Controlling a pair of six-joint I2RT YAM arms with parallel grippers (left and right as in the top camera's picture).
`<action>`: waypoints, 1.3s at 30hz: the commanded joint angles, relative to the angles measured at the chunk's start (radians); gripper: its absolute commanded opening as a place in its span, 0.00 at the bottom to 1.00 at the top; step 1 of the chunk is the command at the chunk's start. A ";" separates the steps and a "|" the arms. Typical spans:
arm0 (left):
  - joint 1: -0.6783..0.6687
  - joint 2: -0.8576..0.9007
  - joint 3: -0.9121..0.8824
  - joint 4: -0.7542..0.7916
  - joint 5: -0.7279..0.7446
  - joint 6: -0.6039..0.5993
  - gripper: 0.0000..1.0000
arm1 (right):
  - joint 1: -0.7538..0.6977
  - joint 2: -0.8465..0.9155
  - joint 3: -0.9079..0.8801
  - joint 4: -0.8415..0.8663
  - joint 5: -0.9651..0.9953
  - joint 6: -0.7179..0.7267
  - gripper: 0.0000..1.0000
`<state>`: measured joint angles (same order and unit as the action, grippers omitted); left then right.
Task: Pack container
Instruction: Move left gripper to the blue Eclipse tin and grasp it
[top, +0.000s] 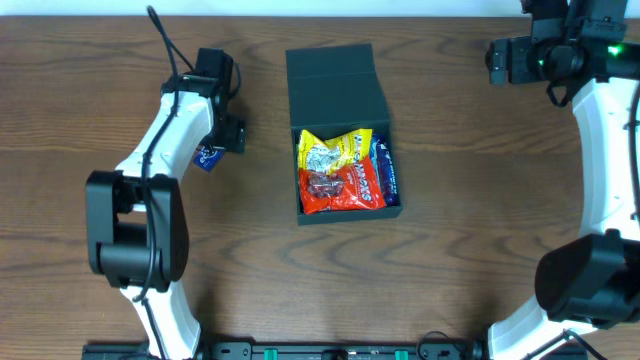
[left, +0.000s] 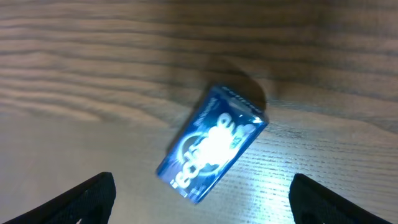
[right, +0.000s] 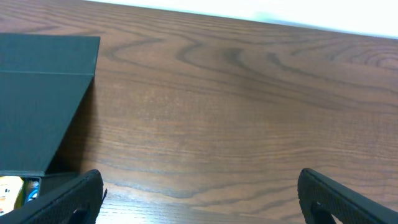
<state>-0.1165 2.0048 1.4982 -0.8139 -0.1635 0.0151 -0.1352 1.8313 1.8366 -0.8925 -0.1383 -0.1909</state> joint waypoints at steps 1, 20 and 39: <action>0.016 0.034 -0.005 0.008 0.027 0.098 0.90 | -0.002 -0.013 -0.007 0.000 -0.009 0.011 0.99; 0.098 0.069 -0.045 0.052 0.181 0.251 0.74 | -0.002 -0.013 -0.007 0.008 -0.008 0.011 0.99; 0.098 0.069 -0.063 0.068 0.127 0.175 0.32 | -0.002 -0.013 -0.007 0.010 -0.008 0.011 0.99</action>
<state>-0.0212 2.0590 1.4395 -0.7437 -0.0128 0.2268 -0.1352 1.8313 1.8366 -0.8845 -0.1383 -0.1909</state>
